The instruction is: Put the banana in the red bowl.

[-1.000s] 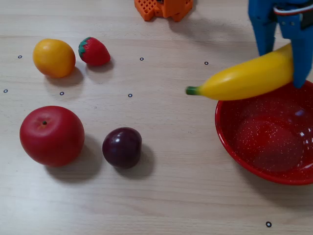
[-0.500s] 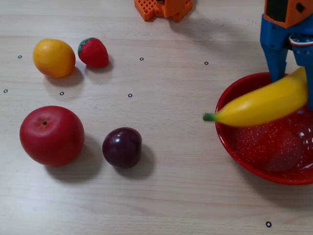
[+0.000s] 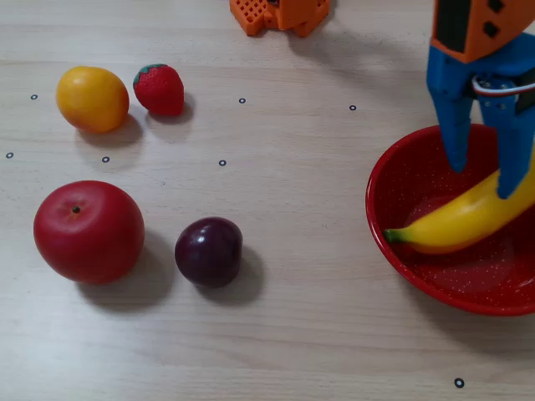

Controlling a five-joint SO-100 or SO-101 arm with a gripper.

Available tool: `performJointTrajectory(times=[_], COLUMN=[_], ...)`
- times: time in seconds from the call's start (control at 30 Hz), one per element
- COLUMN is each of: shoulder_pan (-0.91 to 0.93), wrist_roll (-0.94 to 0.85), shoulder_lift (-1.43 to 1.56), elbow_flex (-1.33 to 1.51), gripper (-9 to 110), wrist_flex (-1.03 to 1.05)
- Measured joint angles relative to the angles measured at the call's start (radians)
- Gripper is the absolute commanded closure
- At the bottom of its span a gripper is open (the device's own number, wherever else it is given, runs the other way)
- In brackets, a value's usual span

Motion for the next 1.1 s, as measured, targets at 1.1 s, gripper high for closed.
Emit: performJointTrajectory(times=[1.1], shoulder_pan=[-0.347], wrist_roll=[-0.356], shoulder_lift=[1.382], elbow_flex=[1.399], gripper=[101], wrist_flex=[-0.472])
